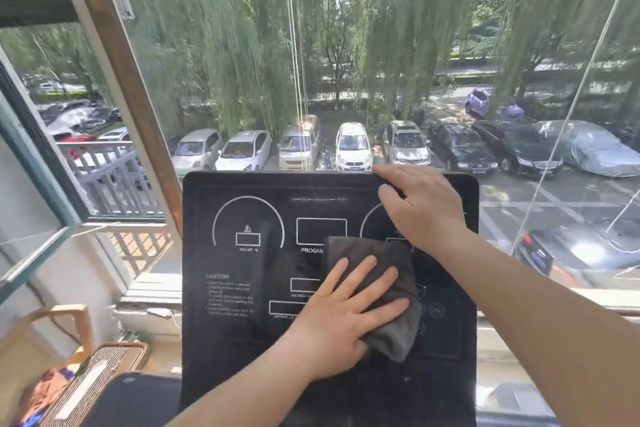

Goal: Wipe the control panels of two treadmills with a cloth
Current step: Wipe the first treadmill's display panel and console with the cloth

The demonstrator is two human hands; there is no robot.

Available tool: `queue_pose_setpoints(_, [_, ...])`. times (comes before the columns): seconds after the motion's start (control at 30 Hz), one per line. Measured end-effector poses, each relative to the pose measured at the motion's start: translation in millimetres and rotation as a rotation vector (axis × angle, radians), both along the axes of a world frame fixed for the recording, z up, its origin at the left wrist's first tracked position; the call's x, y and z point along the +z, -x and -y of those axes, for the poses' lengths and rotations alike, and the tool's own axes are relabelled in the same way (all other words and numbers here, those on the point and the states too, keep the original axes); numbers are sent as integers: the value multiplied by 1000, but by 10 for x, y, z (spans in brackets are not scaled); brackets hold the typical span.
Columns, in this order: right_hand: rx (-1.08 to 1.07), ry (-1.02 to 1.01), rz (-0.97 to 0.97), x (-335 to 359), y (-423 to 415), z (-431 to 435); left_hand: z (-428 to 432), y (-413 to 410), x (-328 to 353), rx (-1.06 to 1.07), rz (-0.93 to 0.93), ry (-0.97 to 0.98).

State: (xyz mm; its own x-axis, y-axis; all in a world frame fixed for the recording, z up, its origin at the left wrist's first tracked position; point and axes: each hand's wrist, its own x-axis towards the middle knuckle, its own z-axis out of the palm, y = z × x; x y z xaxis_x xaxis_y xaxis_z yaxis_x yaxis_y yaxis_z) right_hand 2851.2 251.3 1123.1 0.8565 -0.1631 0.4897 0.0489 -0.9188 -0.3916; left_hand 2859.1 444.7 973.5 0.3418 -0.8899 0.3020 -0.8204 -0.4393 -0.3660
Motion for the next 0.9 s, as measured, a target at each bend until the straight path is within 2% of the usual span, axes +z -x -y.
queue_pose_setpoints(0.07, [28, 20, -24, 26, 11, 25, -129, -250, 266, -86, 110, -122])
queue_pose_setpoints(0.1, [57, 51, -56, 36, 27, 54, -173, -363, 421, -46, 142, -110])
queue_pose_setpoints(0.2, [83, 141, -129, 72, 116, 218, -173, -503, 659, 285, 64, 250])
queue_pose_setpoints(0.23, [21, 155, -94, 74, 152, 294, -106, -462, 636, 371, 16, 372])
queue_pose_setpoints(0.3, [-133, 120, -36, 79, 240, 454, 83, -286, 481, 446, -39, 498])
queue_pose_setpoints(0.37, [-171, 4, -45, 42, 315, 573, 237, -98, 248, 394, -70, 470])
queue_pose_setpoints(0.43, [-134, -111, -51, -4, 331, 643, 261, -1, 112, 223, 10, 260])
queue_pose_setpoints(0.53, [-129, -267, -18, -9, 321, 678, 167, -213, 362, -12, 156, 3])
queue_pose_setpoints(0.63, [-137, -320, 30, -7, 329, 658, 266, -451, 804, 115, 170, 107])
queue_pose_setpoints(0.77, [-166, -357, 67, -40, 331, 624, 652, -299, 849, 320, -10, 416])
queue_pose_setpoints(0.83, [-175, -371, 70, -51, 320, 631, 796, -107, 590, 285, -50, 401])
queue_pose_setpoints(0.9, [-184, -379, 75, -56, 309, 649, 829, 40, 317, 111, -26, 245])
